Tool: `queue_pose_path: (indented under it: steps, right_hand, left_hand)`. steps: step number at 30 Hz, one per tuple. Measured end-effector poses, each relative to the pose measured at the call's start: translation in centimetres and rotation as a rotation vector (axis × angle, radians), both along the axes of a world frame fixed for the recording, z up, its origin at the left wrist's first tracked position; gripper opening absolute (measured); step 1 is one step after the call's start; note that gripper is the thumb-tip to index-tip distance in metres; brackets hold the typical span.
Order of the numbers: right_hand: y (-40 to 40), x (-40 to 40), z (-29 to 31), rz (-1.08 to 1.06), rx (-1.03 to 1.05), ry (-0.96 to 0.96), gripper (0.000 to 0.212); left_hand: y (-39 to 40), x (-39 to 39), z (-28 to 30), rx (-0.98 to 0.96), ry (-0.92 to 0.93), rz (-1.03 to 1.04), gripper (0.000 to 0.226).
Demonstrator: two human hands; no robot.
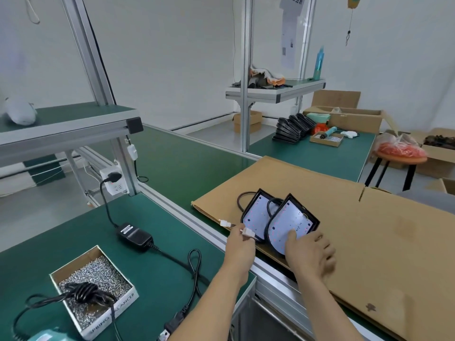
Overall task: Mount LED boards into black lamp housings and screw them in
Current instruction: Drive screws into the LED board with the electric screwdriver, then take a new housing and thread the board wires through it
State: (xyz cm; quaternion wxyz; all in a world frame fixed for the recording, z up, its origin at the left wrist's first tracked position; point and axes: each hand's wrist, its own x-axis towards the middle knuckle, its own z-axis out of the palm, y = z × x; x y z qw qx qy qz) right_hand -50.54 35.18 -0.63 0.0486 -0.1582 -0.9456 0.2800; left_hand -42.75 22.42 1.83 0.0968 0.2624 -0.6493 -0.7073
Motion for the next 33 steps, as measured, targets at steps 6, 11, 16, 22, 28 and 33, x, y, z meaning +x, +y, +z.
queue_pose_path:
  steps: [6, 11, 16, 22, 28, 33]
  right_hand:
    - [0.3, -0.9, -0.1, 0.016, 0.054, -0.035, 0.082]
    - [0.5, -0.2, 0.2, 0.011, -0.074, 0.001, 0.084]
    - [-0.8, 3.8, 1.9, 0.108, -0.242, 0.373, 0.069]
    - [-7.5, 13.1, 4.9, 0.473, -0.594, 0.624, 0.058]
    - [-16.0, 24.0, 6.5, 0.984, -0.805, 0.467, 0.027]
    - [-22.4, 31.7, 5.8, 1.316, -0.826, 0.242, 0.023]
  left_hand:
    - [0.3, 1.1, 0.2, 0.039, 0.102, -0.123, 0.063]
    - [-0.1, 2.7, 0.7, -0.003, 0.141, -0.090, 0.059]
    - [-1.8, 5.4, 0.6, -0.091, 0.090, -0.027, 0.063]
    - [-5.6, 11.8, 2.2, -0.127, 0.191, 0.284, 0.022]
    - [-10.4, 23.5, 4.4, -0.189, 0.300, 0.590, 0.029]
    - [-14.1, 34.1, 4.2, -0.257, 0.186, 0.813, 0.052]
